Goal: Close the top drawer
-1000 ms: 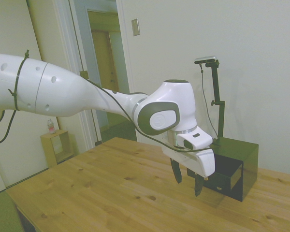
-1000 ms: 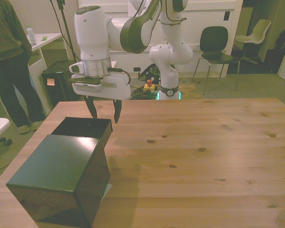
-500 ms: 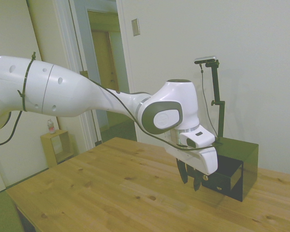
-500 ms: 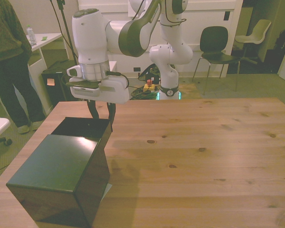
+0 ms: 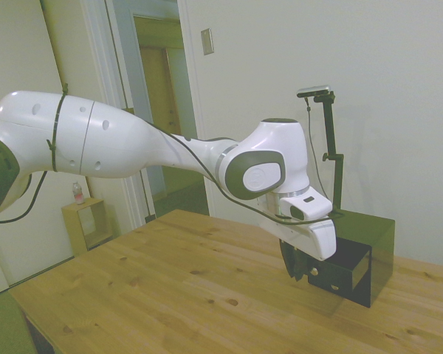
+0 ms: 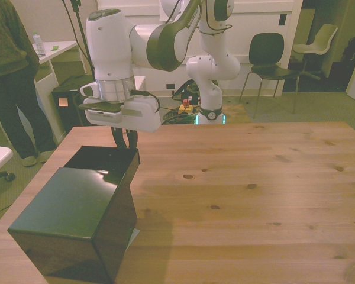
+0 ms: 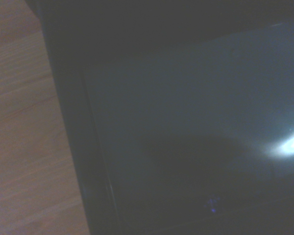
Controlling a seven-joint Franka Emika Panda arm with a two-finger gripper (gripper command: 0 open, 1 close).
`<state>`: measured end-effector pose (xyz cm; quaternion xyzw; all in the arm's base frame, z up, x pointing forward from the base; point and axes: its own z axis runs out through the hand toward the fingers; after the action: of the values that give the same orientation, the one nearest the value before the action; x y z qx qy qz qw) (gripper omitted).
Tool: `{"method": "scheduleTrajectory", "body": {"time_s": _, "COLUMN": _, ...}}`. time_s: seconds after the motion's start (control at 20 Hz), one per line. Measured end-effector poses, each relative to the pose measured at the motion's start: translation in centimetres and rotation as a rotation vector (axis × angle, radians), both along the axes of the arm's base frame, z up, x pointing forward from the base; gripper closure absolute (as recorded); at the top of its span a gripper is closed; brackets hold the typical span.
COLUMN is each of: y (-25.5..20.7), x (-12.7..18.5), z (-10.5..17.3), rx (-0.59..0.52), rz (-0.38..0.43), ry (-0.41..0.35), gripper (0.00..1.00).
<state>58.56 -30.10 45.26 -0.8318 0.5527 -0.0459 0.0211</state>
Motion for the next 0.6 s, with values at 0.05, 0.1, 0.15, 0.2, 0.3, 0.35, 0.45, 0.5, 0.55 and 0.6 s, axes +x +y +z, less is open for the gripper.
{"method": "scheduleTrajectory", "body": {"time_s": 0.05, "y": -0.1, "x": 0.2, "z": 0.1, "rx": 0.002, "rz": -0.002, "ry": -0.003, "gripper": 1.0}}
{"method": "scheduleTrajectory", "body": {"time_s": 0.1, "y": -0.2, "x": 0.4, "z": 0.2, "rx": 0.004, "rz": -0.004, "ry": -0.001, "gripper": 1.0}}
{"method": "scheduleTrajectory", "body": {"time_s": 0.15, "y": -0.3, "x": 0.6, "z": 0.4, "rx": 0.004, "rz": -0.006, "ry": -0.003, "gripper": 1.0}}
{"method": "scheduleTrajectory", "body": {"time_s": 0.2, "y": -0.4, "x": 0.8, "z": 0.6, "rx": 0.006, "rz": -0.009, "ry": -0.003, "gripper": 1.0}}
{"method": "scheduleTrajectory", "body": {"time_s": 0.3, "y": -0.7, "x": 1.1, "z": 1.1, "rx": 0.006, "rz": -0.013, "ry": -0.009, "gripper": 1.0}}
{"method": "scheduleTrajectory", "body": {"time_s": 0.35, "y": -0.8, "x": 1.3, "z": 1.4, "rx": 0.007, "rz": -0.014, "ry": -0.01, "gripper": 1.0}}
{"method": "scheduleTrajectory", "body": {"time_s": 0.45, "y": -1.1, "x": 1.7, "z": 1.8, "rx": 0.005, "rz": -0.018, "ry": -0.012, "gripper": 1.0}}
{"method": "scheduleTrajectory", "body": {"time_s": 0.5, "y": -1.3, "x": 1.8, "z": 2.1, "rx": 0.004, "rz": -0.02, "ry": -0.013, "gripper": 1.0}}
{"method": "scheduleTrajectory", "body": {"time_s": 0.55, "y": -1.5, "x": 2.0, "z": 2.3, "rx": 0.004, "rz": -0.023, "ry": -0.015, "gripper": 1.0}}
{"method": "scheduleTrajectory", "body": {"time_s": 0.6, "y": -1.7, "x": 2.2, "z": 2.4, "rx": 0.002, "rz": -0.026, "ry": -0.016, "gripper": 1.0}}
